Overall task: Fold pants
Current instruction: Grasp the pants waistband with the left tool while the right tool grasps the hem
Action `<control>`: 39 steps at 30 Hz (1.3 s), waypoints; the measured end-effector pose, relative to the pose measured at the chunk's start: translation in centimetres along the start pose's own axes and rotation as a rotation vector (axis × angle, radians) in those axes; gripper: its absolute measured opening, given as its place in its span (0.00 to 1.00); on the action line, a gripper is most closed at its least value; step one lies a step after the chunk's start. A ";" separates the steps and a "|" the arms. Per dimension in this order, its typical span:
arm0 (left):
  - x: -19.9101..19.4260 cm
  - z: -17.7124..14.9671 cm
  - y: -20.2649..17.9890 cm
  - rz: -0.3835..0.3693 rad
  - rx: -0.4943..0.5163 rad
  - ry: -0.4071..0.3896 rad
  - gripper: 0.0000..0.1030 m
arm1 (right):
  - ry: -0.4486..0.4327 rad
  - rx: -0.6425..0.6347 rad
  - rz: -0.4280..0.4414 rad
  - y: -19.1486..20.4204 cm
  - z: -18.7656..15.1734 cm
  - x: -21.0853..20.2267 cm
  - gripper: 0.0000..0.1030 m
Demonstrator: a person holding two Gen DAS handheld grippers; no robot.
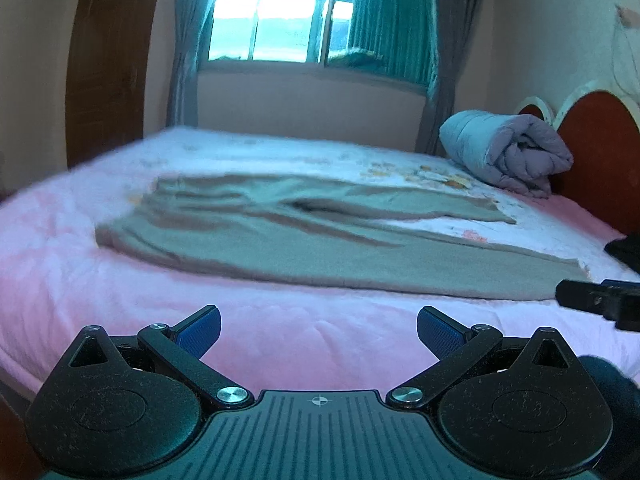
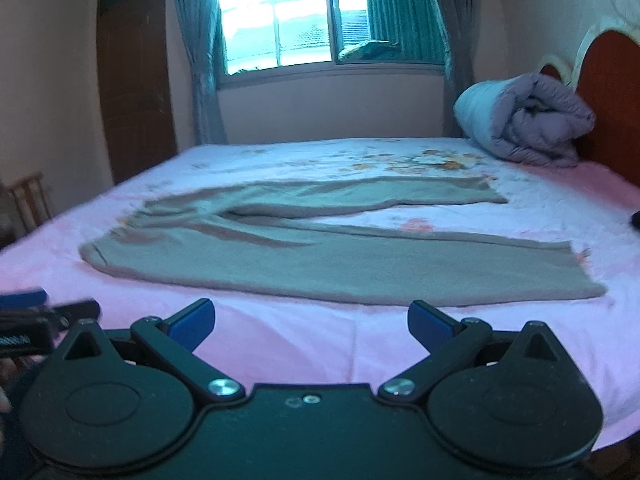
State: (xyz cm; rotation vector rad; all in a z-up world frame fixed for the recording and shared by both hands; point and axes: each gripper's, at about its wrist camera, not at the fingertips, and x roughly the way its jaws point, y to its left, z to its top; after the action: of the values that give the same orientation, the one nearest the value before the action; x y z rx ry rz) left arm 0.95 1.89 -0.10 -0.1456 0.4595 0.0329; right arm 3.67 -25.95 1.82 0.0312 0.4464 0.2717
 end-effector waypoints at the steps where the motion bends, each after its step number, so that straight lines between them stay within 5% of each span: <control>1: 0.2 0.3 0.7 -0.001 -0.019 0.001 1.00 | -0.007 0.006 0.012 -0.3 0.4 0.0 0.94; 7: 3.2 5.1 5.2 0.091 0.011 -0.034 1.00 | -0.051 -0.038 0.026 -1.6 5.8 2.6 0.94; 13: 9.5 13.5 12.9 0.109 0.069 -0.084 1.00 | -0.107 -0.072 0.016 -2.6 13.4 7.6 0.94; 18: 17.3 17.8 19.6 0.179 0.057 -0.042 1.00 | -0.111 -0.070 0.014 -2.9 17.9 13.4 0.94; 23: 26.1 19.7 24.2 0.206 0.031 0.049 1.00 | -0.051 -0.023 -0.015 -2.7 20.3 23.5 0.94; 27: 32.9 20.4 27.3 0.168 0.010 0.096 1.00 | 0.020 0.019 -0.030 -2.6 20.9 32.3 0.94; 31: 40.2 20.4 30.5 0.036 0.045 0.174 0.99 | 0.042 0.005 -0.028 -1.8 20.5 37.6 0.94; 33: 43.1 20.1 31.3 -0.005 0.056 0.219 0.76 | 0.049 -0.008 -0.029 -1.7 20.2 39.5 0.94; 39: 48.7 18.9 31.8 -0.107 0.103 0.238 0.74 | 0.070 -0.022 -0.051 -2.5 19.0 42.5 0.94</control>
State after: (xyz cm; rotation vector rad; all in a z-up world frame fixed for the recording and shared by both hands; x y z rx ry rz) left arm 50.87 36.05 -9.17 -0.0730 0.6892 -0.1141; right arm 49.30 -16.51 0.78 -0.0110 0.5125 0.2278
